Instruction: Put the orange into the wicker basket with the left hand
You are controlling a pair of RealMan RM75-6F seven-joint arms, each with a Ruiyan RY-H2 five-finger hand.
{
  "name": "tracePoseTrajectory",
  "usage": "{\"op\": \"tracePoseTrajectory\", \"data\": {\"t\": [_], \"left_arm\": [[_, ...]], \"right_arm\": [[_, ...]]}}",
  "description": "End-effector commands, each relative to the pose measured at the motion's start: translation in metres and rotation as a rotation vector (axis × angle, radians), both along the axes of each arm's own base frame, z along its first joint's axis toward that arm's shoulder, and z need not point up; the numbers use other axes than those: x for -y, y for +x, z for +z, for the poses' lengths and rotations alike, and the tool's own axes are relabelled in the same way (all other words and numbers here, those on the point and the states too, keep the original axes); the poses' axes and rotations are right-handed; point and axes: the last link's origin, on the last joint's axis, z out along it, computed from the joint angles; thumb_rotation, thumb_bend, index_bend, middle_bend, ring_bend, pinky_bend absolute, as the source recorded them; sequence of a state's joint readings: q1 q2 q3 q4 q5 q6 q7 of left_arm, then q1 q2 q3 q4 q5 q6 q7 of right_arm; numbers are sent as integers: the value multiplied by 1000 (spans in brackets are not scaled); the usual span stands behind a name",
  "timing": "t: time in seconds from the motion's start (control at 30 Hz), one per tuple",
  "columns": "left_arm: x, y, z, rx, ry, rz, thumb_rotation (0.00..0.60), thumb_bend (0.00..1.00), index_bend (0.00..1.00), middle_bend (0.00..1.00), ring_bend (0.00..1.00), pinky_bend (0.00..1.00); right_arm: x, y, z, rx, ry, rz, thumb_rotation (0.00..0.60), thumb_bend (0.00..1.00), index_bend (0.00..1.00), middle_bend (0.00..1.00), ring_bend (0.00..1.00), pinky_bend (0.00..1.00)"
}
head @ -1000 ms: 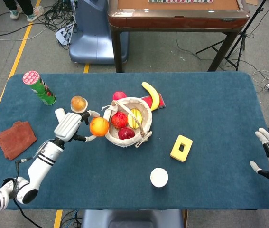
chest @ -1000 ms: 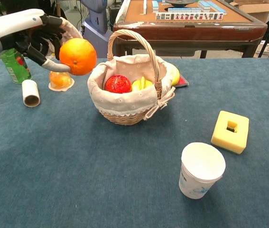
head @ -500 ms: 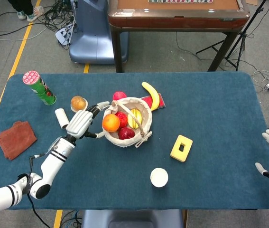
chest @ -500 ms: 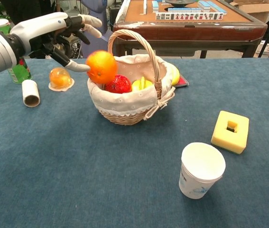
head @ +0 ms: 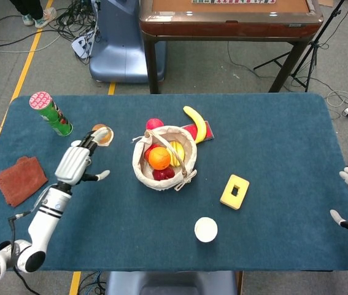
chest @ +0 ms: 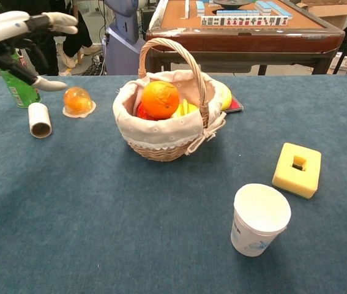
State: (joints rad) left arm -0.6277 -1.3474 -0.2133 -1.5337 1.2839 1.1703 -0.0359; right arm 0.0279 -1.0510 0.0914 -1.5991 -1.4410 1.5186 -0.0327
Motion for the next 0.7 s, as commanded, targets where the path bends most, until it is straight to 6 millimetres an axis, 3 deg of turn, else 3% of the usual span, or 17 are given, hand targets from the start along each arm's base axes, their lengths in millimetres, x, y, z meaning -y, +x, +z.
{"op": "tracePoseTrajectory", "data": {"t": [0.03, 0.1, 0.13, 0.33, 0.53, 0.7], "left_arm": [[21, -28, 21, -50, 79, 74, 600, 217, 6, 0, 68, 346], [30, -37, 28, -70, 110, 99, 600, 217, 17, 0, 70, 337], [43, -51, 36, -101, 141, 136, 600, 217, 20, 0, 71, 335], [94, -81, 51, -189, 204, 219, 600, 217, 41, 0, 76, 314], [135, -95, 54, -232, 218, 267, 600, 217, 41, 0, 77, 295], [153, -97, 49, -237, 226, 278, 600, 217, 41, 0, 78, 295]], "right_arm": [[1, 0, 0, 0, 2, 2, 600, 155, 148, 138, 124, 268], [2, 0, -1, 1, 6, 5, 600, 155, 148, 138, 125, 268], [3, 2, -2, 3, 15, 14, 600, 155, 148, 138, 125, 268], [8, 6, -5, 23, 57, 47, 600, 159, 149, 142, 125, 269], [7, 10, -8, 58, 68, 67, 600, 159, 148, 153, 125, 269], [7, 12, -8, 63, 73, 76, 600, 159, 149, 154, 125, 269]]}}
